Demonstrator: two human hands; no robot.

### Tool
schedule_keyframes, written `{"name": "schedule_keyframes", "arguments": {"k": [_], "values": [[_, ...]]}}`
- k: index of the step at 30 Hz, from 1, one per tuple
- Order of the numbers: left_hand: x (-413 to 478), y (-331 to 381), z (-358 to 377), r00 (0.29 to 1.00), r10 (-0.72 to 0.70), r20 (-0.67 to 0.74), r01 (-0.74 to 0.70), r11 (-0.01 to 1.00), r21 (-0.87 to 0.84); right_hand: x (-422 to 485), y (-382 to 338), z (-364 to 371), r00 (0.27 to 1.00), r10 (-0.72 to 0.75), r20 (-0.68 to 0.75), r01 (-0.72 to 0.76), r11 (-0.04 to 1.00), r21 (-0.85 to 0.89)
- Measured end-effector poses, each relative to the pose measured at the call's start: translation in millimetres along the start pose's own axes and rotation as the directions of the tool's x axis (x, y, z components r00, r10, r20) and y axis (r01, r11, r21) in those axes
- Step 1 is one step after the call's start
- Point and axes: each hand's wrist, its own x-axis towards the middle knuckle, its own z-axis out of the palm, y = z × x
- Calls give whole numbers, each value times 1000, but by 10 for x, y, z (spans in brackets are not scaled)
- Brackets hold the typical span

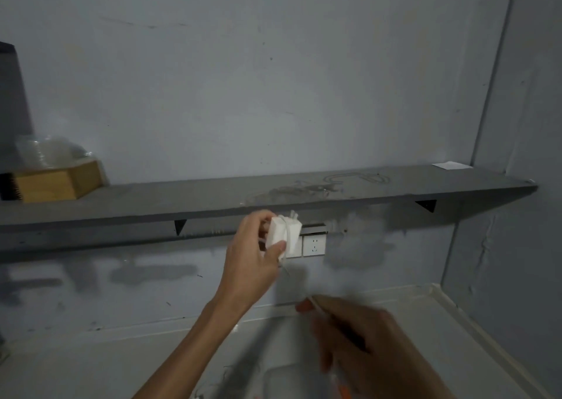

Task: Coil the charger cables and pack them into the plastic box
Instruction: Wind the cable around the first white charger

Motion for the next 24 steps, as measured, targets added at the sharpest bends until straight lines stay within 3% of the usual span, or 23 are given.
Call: {"name": "schedule_keyframes", "arguments": {"k": [2,4,7,9,12,15,17,19,22,24], "values": [[-160,53,10,992,101,75,-107,992,72,88,-74,-213,982,-168,-85,140,953,-267],[-318,166,-27,983,147,109,-152,987,41,238,-95,-428,919,-350,-183,226,846,-483],[-515,347,-103,971,194,142,-190,981,-41,496,-45,-686,818,-485,-309,260,791,-553],[-621,486,-172,957,238,163,-223,969,-106,638,25,-794,826,-450,-340,285,853,-437],[-647,662,-264,946,281,164,-240,943,-231,770,197,-733,925,-296,-240,292,955,-53],[-567,731,-286,965,202,167,-120,907,-404,763,412,-389,976,-155,-150,178,972,151],[-487,721,-248,976,41,213,107,764,-636,686,491,-140,985,-17,-171,62,964,259],[-392,653,-174,971,-78,228,224,642,-734,553,482,79,984,92,-150,-27,922,385],[-213,502,-87,975,-191,117,214,648,-731,297,400,358,986,165,-38,-113,809,577],[-98,384,-42,971,-237,40,195,680,-707,131,369,456,981,190,44,-180,791,584]]}}
